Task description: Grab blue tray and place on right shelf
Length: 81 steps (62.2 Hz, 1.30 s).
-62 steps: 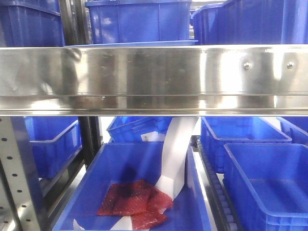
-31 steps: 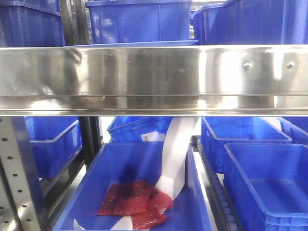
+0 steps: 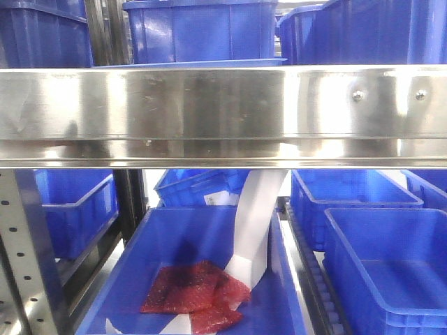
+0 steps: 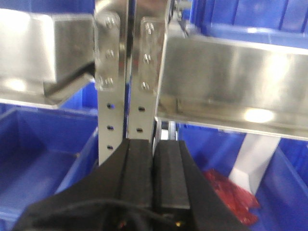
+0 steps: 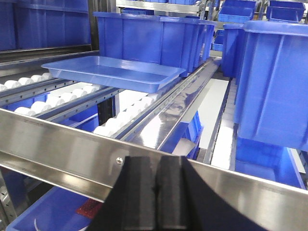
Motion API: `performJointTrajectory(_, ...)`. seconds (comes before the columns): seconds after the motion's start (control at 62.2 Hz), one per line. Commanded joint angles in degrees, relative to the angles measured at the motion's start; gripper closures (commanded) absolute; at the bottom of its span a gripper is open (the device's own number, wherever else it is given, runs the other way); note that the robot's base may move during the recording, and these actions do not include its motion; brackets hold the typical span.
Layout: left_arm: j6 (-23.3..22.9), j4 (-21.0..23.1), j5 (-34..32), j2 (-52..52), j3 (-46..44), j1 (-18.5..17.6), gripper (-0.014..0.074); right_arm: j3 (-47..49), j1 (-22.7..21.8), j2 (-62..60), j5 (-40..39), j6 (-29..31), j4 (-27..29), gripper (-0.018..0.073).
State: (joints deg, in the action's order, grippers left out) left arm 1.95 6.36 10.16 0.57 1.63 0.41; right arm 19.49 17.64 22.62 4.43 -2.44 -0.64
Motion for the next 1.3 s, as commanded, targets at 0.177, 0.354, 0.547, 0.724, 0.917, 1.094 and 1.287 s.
performJointTrajectory(0.177,0.28,0.77,-2.97,0.88,1.77,0.12,0.0645,1.59,-0.08,0.1,-5.19,0.53,-0.53,0.0501)
performJointTrajectory(0.354,0.28,0.77,-2.97,0.88,1.77,0.12,0.0645,1.59,-0.08,0.1,-5.19,0.53,-0.53,0.0501)
performJointTrajectory(0.547,0.28,0.77,-2.97,0.88,1.77,0.12,0.0645,1.59,-0.08,0.1,-5.19,0.53,-0.53,0.0501)
performJointTrajectory(0.724,0.28,0.77,-2.97,0.88,1.77,0.12,0.0645,1.59,-0.08,0.1,-5.39,0.53,-0.53,0.0501)
performJointTrajectory(0.917,0.28,0.77,-2.97,0.88,1.77,0.12,0.0645,-1.46,-2.09,-0.71,-5.15,0.53,0.16,0.0501)
performJointTrajectory(1.094,0.28,0.77,-2.97,0.88,1.77,0.12,0.0645,-4.67,-11.87,-8.31,-1.15,0.78,0.16,0.0501)
performJointTrajectory(1.287,0.28,0.77,-2.97,0.88,1.77,0.12,0.0645,-12.31,-22.25,-17.86,-1.14,1.15,2.85,0.0501)
